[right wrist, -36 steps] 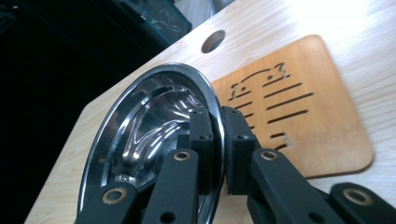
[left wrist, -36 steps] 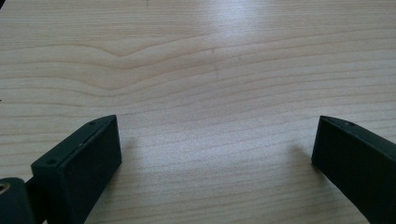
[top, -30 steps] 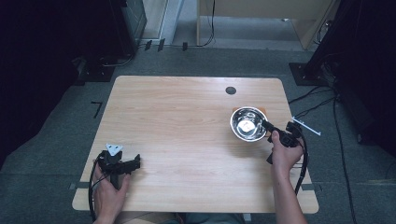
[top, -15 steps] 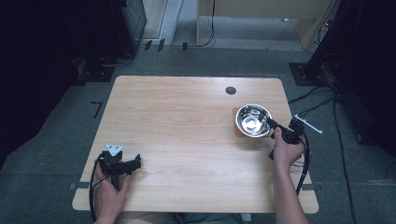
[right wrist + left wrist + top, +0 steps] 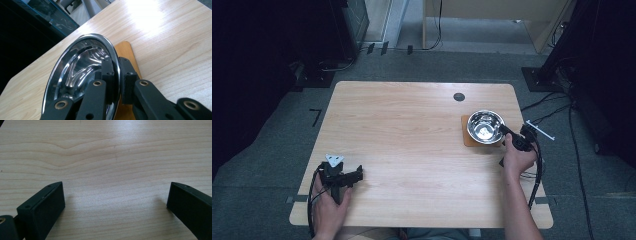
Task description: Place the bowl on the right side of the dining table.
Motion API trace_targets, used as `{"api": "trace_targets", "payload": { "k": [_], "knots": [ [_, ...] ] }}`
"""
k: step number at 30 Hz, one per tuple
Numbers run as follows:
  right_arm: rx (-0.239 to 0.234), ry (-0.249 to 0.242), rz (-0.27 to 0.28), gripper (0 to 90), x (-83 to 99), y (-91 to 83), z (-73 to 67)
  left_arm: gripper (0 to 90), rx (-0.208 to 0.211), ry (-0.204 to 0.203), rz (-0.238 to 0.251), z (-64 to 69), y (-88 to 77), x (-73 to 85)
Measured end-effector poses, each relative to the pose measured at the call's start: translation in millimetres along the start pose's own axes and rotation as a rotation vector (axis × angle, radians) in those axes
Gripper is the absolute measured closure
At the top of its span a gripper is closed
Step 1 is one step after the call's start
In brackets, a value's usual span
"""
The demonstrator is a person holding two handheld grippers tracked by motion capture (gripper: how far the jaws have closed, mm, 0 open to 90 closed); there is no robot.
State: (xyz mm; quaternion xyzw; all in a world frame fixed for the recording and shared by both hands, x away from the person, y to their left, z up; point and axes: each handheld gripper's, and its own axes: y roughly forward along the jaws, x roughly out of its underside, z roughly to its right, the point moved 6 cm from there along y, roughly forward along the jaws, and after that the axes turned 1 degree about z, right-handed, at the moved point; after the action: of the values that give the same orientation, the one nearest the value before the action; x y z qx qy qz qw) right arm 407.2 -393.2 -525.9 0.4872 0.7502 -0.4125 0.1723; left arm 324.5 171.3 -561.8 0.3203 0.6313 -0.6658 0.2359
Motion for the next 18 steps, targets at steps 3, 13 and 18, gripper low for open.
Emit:
{"api": "trace_targets", "payload": {
  "k": [3, 13, 18],
  "knots": [
    [0.006, 0.009, -0.001, 85.2, -0.7, 4.2, 2.8, 1.2, 0.0, 0.0, 0.0, 0.0, 0.0, 0.0],
    [0.007, 0.071, 0.017, 84.9, 0.9, 15.0, 9.5, 1.3, -0.013, -0.012, 0.0, 4.9, 1.2, -1.2],
    [-0.007, 0.102, 0.015, 84.7, 3.3, 19.3, 8.7, 1.2, -0.013, -0.012, 0.0, 4.9, 1.2, -1.2]
  ]
}}
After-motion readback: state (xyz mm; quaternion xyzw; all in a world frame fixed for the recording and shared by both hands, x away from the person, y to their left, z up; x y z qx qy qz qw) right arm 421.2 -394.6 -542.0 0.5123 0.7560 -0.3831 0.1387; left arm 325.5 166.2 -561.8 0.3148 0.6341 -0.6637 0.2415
